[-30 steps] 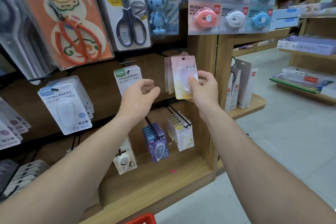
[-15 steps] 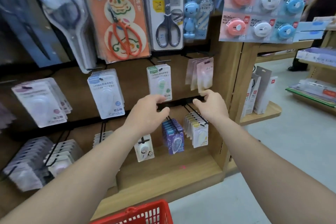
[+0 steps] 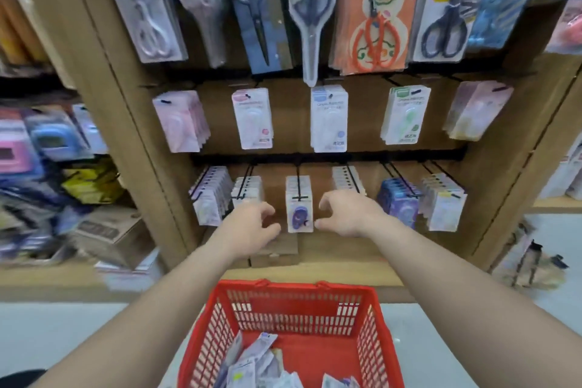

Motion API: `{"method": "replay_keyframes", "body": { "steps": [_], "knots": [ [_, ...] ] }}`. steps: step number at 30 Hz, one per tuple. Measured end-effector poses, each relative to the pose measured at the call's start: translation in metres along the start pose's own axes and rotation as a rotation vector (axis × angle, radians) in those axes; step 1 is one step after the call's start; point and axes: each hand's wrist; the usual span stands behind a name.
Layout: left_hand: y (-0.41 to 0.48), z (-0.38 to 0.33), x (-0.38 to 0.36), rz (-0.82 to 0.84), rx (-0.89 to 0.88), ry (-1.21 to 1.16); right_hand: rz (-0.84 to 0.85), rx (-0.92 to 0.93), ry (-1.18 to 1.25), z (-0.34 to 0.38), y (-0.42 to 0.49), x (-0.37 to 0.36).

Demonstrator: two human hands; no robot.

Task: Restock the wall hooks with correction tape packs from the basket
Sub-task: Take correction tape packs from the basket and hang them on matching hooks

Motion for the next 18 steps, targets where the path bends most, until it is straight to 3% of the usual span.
{"method": "replay_keyframes", "body": {
  "steps": [9, 18],
  "knots": [
    [-0.084, 0.101, -0.088, 0.177, 0.212, -0.035, 0.272, 0.075, -0.03, 0.042, 0.013, -0.139],
    [-0.121, 0.144, -0.208, 0.43, 0.329, -0.084, 0.517, -0.07, 0.075, -0.021, 0.03, -0.292]
  ]
}}
Point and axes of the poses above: each hand's wrist, its own y-axis towards the middle knuckle, its own x-axis out of the back of the hand, z = x × y, and after that the axes turned 12 degrees about y, right-handed
